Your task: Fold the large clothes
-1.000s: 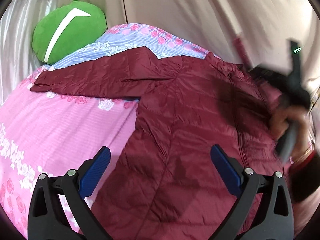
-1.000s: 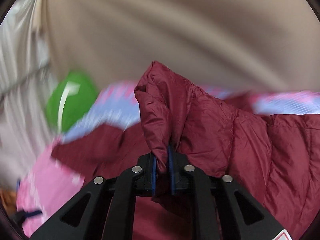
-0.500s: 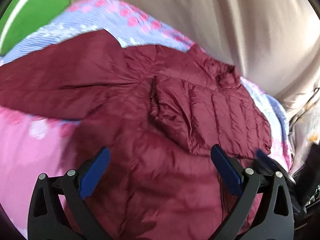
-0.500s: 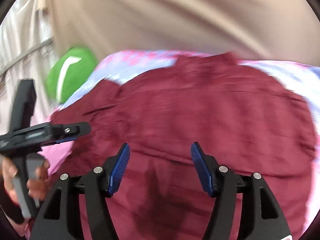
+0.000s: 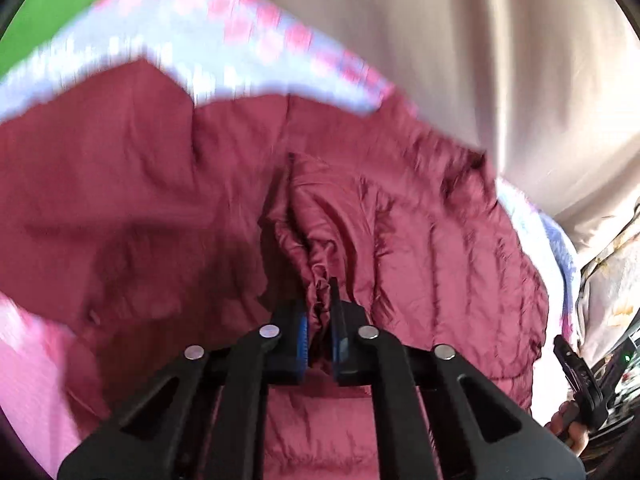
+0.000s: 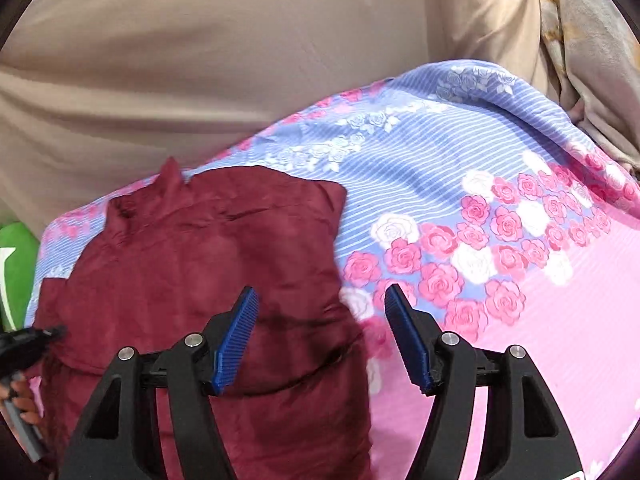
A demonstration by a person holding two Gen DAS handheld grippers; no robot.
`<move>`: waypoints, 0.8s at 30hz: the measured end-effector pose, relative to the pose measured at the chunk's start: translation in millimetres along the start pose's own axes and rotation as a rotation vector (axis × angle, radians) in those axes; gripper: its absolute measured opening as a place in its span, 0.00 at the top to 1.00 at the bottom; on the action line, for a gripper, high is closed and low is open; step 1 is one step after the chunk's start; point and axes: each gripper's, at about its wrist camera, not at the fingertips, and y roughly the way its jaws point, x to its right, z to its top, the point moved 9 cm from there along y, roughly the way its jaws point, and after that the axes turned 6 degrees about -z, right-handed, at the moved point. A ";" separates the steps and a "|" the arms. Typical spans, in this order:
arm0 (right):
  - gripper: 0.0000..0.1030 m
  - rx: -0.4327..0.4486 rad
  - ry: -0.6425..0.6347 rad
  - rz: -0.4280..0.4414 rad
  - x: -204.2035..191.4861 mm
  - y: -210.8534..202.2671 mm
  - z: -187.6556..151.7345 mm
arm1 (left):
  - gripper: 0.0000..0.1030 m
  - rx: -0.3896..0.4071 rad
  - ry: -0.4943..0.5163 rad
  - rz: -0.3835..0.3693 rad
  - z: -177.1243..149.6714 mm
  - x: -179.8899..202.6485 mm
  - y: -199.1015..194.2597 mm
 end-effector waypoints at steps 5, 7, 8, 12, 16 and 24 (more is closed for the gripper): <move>0.49 -0.056 -0.014 0.043 -14.1 30.5 3.5 | 0.94 0.110 0.086 0.038 27.6 4.1 -27.2; 0.76 -0.091 -0.058 0.072 -28.0 41.9 0.5 | 0.94 0.097 0.095 0.079 25.7 -4.6 -19.8; 0.91 -0.104 -0.077 0.089 -34.6 45.5 0.4 | 0.94 0.087 0.091 0.101 23.6 -10.7 -14.1; 0.92 -0.008 -0.074 0.080 -33.7 30.4 18.4 | 0.94 0.048 0.091 0.185 9.6 -34.0 10.7; 0.82 -0.033 -0.104 -0.001 -9.3 24.8 11.5 | 0.94 0.023 0.072 0.182 -3.3 -44.5 22.1; 0.51 -0.046 -0.431 -0.061 -15.2 1.9 -45.8 | 0.94 0.034 0.087 0.188 -11.7 -46.7 27.3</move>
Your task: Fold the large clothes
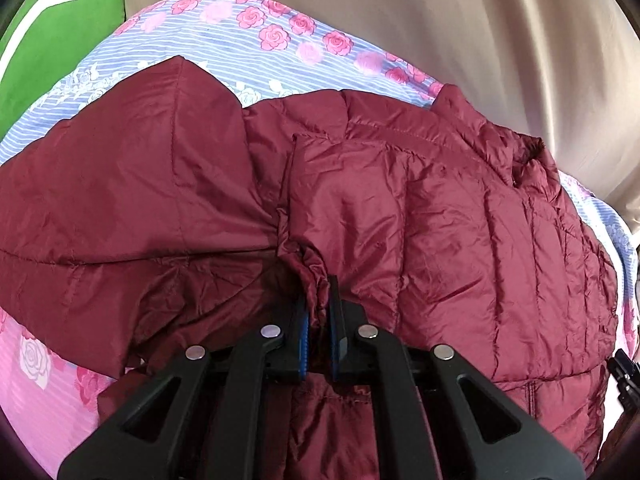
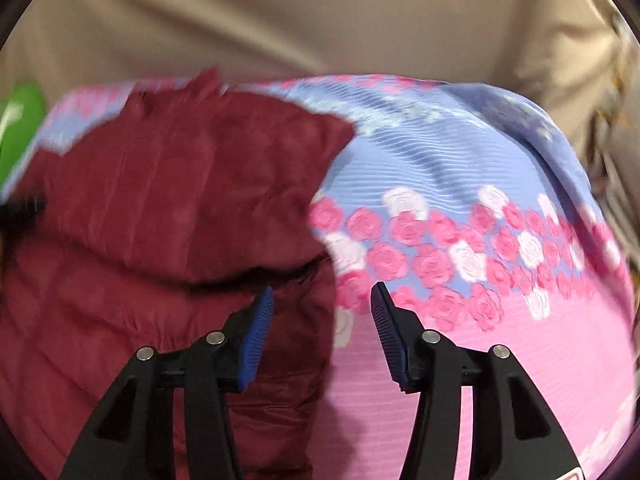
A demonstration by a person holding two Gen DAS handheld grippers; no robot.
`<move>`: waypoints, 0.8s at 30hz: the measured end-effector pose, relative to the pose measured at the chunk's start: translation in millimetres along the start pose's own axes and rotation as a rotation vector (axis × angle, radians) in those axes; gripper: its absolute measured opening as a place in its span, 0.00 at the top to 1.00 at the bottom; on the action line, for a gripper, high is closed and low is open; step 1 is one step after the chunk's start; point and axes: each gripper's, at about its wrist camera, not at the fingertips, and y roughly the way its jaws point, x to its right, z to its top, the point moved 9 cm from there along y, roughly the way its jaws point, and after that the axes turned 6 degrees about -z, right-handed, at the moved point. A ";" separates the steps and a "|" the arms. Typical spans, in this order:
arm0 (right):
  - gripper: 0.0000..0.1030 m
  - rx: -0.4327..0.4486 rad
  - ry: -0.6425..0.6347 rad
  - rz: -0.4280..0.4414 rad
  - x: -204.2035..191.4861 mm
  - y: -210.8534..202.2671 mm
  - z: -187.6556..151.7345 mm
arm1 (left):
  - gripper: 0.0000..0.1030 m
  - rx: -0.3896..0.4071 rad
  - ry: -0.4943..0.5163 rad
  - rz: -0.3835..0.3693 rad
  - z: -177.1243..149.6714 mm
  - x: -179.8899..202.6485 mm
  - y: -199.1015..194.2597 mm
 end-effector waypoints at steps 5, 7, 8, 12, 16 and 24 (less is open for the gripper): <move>0.90 -0.012 -0.005 -0.024 -8.4 21.9 16.6 | 0.93 0.002 0.004 -0.002 -0.6 -0.9 0.0; 0.92 -0.013 0.091 0.021 3.1 22.5 22.2 | 0.93 0.001 0.000 -0.014 -1.3 -2.5 -0.1; 0.93 -0.018 0.128 0.035 8.7 22.6 20.8 | 0.92 0.001 0.001 -0.016 -1.6 -2.9 -0.1; 0.94 -0.139 0.103 0.014 10.6 44.1 -9.6 | 0.91 0.000 0.019 -0.012 -2.8 -0.4 0.5; 0.92 -0.094 0.133 -0.048 22.5 20.4 -4.0 | 0.91 0.000 -0.001 -0.032 -1.9 -2.4 1.7; 0.49 -0.010 0.286 0.094 16.9 18.7 80.3 | 0.91 0.001 0.012 -0.018 -3.5 -2.1 0.8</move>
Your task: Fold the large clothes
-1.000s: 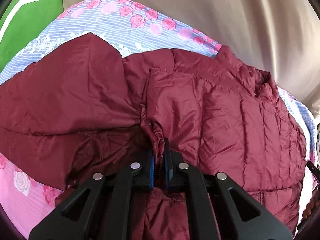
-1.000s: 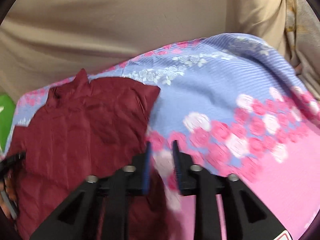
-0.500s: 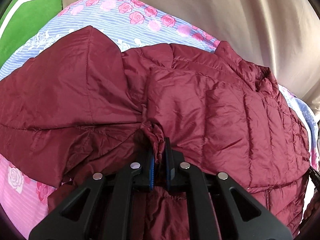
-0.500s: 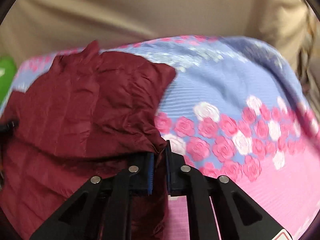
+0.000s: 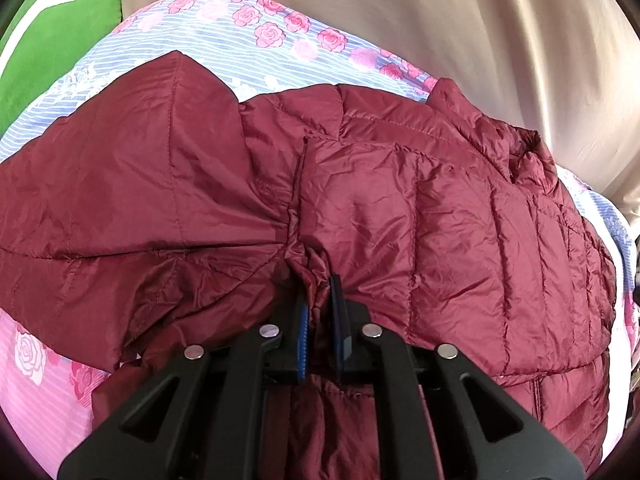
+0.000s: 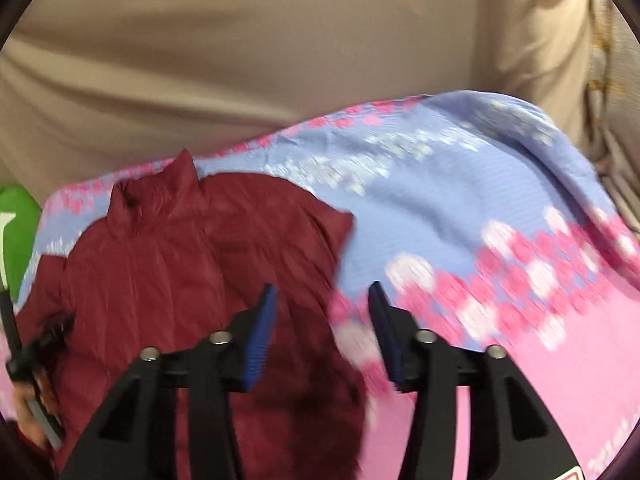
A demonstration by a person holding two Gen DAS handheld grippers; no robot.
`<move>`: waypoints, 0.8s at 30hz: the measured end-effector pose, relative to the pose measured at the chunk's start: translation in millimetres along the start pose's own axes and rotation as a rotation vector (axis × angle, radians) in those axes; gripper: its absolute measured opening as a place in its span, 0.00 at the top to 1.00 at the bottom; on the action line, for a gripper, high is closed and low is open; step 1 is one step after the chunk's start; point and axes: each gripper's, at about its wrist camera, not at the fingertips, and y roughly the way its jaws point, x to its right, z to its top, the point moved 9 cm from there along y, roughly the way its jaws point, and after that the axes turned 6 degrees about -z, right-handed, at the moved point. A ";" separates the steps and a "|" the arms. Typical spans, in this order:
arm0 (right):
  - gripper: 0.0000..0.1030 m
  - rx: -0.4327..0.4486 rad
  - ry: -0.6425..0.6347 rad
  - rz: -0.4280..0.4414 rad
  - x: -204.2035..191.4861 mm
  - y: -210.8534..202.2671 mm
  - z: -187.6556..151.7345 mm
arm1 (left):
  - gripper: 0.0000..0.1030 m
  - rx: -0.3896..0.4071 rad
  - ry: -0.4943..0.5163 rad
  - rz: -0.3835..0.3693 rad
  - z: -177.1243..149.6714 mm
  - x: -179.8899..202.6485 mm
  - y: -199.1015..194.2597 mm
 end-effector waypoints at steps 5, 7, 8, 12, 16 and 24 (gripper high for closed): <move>0.46 -0.065 0.115 0.008 -2.9 56.6 11.1 | 0.91 0.000 -0.009 -0.013 0.2 0.3 0.5; 0.67 -0.102 0.131 0.029 -7.6 76.7 9.0 | 0.90 0.000 -0.004 -0.009 0.3 0.3 0.9; 0.80 -0.110 0.129 0.055 -12.6 81.9 8.9 | 0.90 0.000 -0.001 -0.010 0.5 0.5 1.1; 0.89 0.000 0.098 0.008 -7.2 73.1 23.2 | 0.82 -0.001 0.004 -0.027 0.6 2.0 1.6; 0.85 -0.065 0.025 -0.106 6.5 101.0 11.1 | 0.75 -0.006 0.050 -0.012 -0.4 9.5 2.3; 0.76 0.124 -0.107 -0.111 -41.7 14.9 23.8 | 0.75 -0.012 0.088 0.037 -1.8 15.6 5.3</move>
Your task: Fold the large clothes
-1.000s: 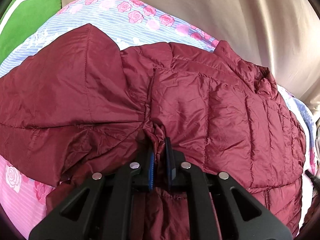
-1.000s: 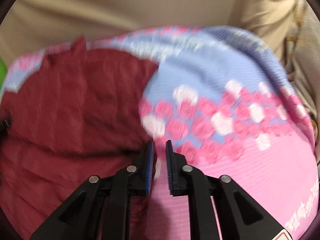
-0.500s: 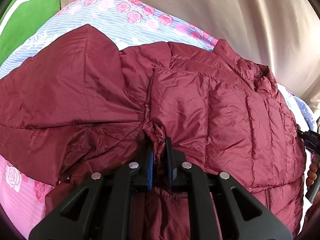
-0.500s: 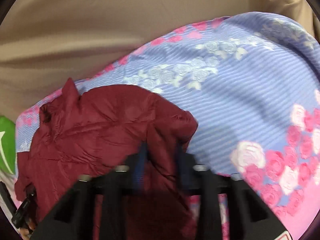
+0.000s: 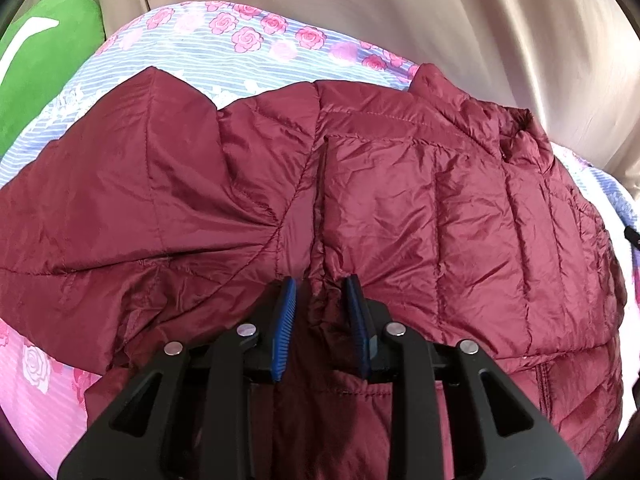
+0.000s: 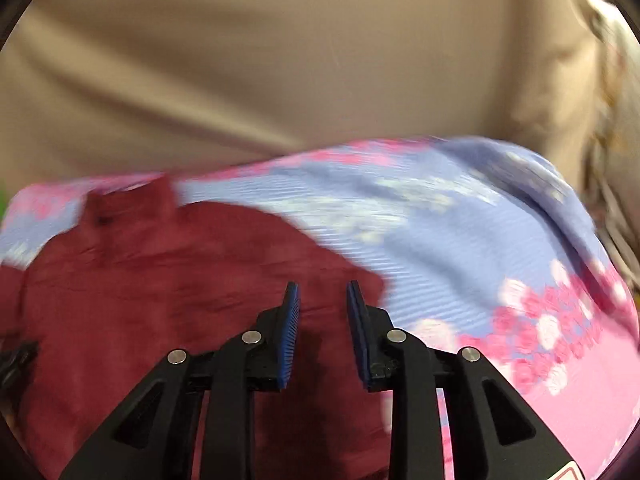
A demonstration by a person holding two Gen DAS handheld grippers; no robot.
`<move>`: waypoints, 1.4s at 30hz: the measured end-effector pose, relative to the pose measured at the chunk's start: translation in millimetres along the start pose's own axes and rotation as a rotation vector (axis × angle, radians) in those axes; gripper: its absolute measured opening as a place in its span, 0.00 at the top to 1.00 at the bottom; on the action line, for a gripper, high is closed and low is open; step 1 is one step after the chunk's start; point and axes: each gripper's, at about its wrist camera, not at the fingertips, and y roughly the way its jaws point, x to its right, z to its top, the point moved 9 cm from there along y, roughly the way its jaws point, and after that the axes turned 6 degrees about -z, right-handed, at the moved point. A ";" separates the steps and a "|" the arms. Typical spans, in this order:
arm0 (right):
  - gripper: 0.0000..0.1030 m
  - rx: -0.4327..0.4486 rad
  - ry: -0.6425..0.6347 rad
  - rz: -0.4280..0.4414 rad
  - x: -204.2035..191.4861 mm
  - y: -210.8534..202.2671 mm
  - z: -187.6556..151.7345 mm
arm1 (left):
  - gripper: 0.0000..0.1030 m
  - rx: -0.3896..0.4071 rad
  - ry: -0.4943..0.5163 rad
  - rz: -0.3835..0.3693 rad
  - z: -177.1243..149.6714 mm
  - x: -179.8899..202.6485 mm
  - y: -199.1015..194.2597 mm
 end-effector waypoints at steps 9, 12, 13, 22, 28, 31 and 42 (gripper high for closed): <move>0.84 -0.056 -0.291 0.216 -165.3 3.7 -36.4 | 0.75 0.001 -0.005 0.000 -1.4 -1.1 0.0; 0.85 -0.068 -0.262 0.174 -151.1 21.7 -36.4 | 0.75 0.002 -0.013 -0.009 -1.8 -2.3 -0.3; 0.86 -0.076 -0.226 0.162 -133.9 27.2 -35.1 | 0.75 0.002 -0.014 -0.011 -1.7 -2.5 -0.3; 0.90 -0.107 -0.096 -0.037 -9.0 35.6 -35.2 | 0.74 0.000 -0.005 -0.001 -1.4 -2.3 0.4; 0.89 -0.106 -0.046 -0.080 19.8 10.4 -56.5 | 0.74 -0.002 0.005 0.011 -1.6 0.4 1.1; 0.89 -0.160 -0.109 -0.133 23.1 26.7 -79.7 | 0.73 -0.002 0.009 0.009 -1.8 0.6 1.3; 0.87 -0.151 -0.209 -0.179 4.9 -7.6 -107.0 | 0.72 -0.006 0.028 0.030 -1.2 0.8 3.4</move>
